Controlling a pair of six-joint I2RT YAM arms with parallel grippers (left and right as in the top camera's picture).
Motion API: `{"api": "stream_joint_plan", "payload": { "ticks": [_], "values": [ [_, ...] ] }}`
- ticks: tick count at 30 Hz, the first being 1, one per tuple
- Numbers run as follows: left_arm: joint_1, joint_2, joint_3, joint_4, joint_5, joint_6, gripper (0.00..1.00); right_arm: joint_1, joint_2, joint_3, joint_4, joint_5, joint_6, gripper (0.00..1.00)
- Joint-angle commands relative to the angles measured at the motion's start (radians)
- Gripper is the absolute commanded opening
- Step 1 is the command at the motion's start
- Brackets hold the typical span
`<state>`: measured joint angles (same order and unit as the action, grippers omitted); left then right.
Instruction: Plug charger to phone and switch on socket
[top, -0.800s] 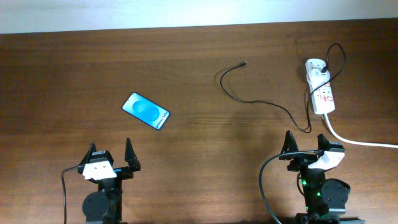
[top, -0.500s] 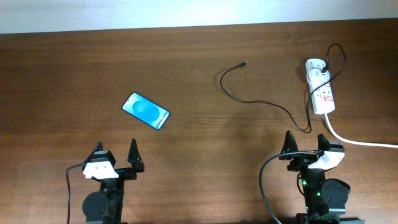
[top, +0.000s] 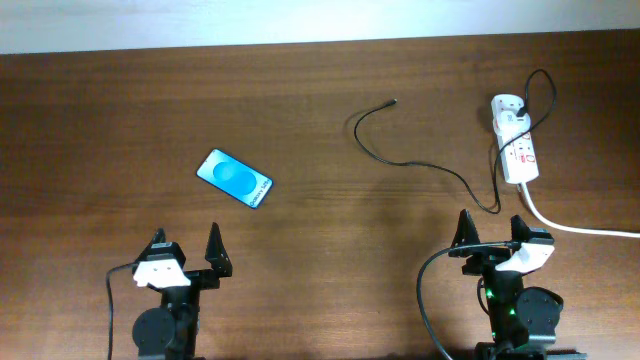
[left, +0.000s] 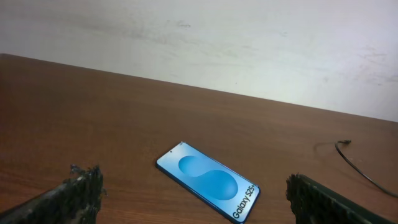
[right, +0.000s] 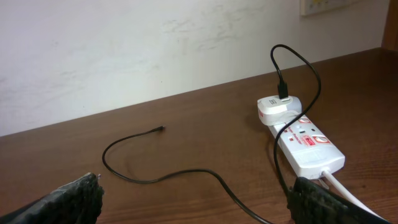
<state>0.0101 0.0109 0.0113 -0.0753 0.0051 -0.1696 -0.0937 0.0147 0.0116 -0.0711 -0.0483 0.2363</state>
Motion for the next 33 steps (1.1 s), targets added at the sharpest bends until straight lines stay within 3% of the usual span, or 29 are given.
{"api": "stream_joint_plan", "payload": {
  "ticks": [1, 16, 21, 24, 28, 33],
  "values": [
    [0.006, -0.006, -0.002, -0.005, 0.025, -0.009, 0.99, 0.002, -0.009, -0.006, -0.003, 0.005, 0.005, 0.99],
    [0.006, -0.005, -0.002, -0.006, 0.025, -0.009, 0.99, 0.002, -0.008, -0.006, -0.003, 0.005, 0.005, 0.99],
    [0.006, -0.005, -0.002, 0.004, -0.098, -0.009, 0.99, 0.002, -0.008, -0.006, -0.003, 0.005, 0.005, 0.99],
    [0.005, -0.005, 0.001, 0.007, -0.01, -0.009, 0.99, 0.002, -0.008, -0.006, -0.003, 0.005, 0.005, 0.99],
    [0.005, 0.034, 0.127, -0.147, 0.006, -0.009, 0.99, 0.002, -0.008, -0.006, -0.003, 0.005, 0.005, 0.99],
    [0.006, 0.312, 0.457, -0.324, 0.007, -0.01, 0.99, 0.002, -0.008, -0.006, -0.003, 0.005, 0.005, 0.99]
  ]
}}
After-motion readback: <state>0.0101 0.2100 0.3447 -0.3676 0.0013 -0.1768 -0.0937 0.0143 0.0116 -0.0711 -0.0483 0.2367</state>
